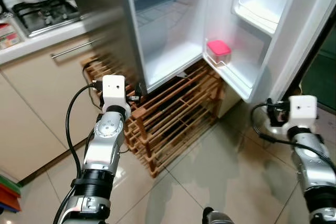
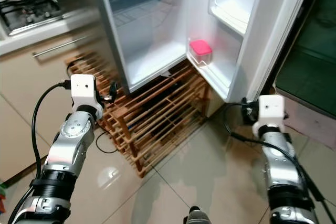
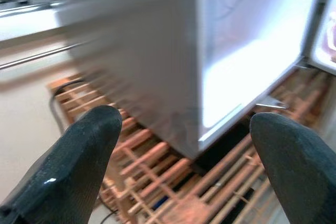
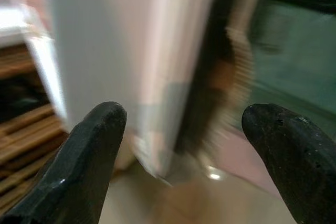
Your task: Restocking fridge
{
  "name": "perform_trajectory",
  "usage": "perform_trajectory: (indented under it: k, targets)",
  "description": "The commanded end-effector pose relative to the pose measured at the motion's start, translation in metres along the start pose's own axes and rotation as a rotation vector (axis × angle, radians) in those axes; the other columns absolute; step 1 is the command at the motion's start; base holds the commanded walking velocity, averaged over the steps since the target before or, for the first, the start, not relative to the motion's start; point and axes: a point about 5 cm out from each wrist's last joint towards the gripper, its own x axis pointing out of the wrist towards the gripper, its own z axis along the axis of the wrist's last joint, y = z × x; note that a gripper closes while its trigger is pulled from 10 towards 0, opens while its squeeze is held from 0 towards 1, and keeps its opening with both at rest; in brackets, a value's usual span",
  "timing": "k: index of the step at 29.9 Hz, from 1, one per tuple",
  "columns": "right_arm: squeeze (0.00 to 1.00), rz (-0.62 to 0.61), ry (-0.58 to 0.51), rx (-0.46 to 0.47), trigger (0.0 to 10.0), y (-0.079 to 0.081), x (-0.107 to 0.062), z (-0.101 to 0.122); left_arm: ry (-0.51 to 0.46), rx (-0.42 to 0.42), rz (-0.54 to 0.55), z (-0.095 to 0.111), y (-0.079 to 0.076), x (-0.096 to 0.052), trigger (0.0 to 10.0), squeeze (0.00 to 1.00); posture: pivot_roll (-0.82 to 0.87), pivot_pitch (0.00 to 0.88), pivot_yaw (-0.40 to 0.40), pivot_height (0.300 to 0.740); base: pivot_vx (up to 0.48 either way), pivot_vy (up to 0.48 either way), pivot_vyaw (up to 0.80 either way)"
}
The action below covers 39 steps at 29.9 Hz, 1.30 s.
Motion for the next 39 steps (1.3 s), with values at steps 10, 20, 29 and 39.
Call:
perform_trajectory:
  k: [10, 20, 29, 39]
  targets:
    - [0.0, 0.023, -0.103, 0.112, 10.0, 0.018, 0.005, 0.021, 0.001, 0.005, -0.005, 0.002, 0.0, 0.003, 10.0, 0.0, -0.15, 0.0, 0.088, 0.74, 0.0, 0.0, 0.0]
    - [0.0, 0.295, -0.198, 0.369, 10.0, 0.118, -0.026, 0.05, 0.026, 0.056, 0.008, -0.007, 0.003, 0.004, 10.0, 0.0, -0.14, 0.0, 0.081, 0.74, 0.0, 0.0, 0.28]
    - [0.0, 0.28, -0.125, 0.336, 10.0, 0.119, -0.033, 0.03, 0.03, 0.005, -0.007, -0.009, 0.002, 0.004, 10.0, 0.0, -0.11, 0.0, 0.049, 0.74, 0.0, 0.0, 0.52]
    - [0.0, 0.28, -0.119, 0.284, 10.0, 0.111, -0.03, 0.027, 0.025, 0.017, 0.014, -0.016, 0.004, -0.007, 10.0, 0.0, -0.09, 0.0, 0.019, 0.74, 0.0, 0.0, 0.5]
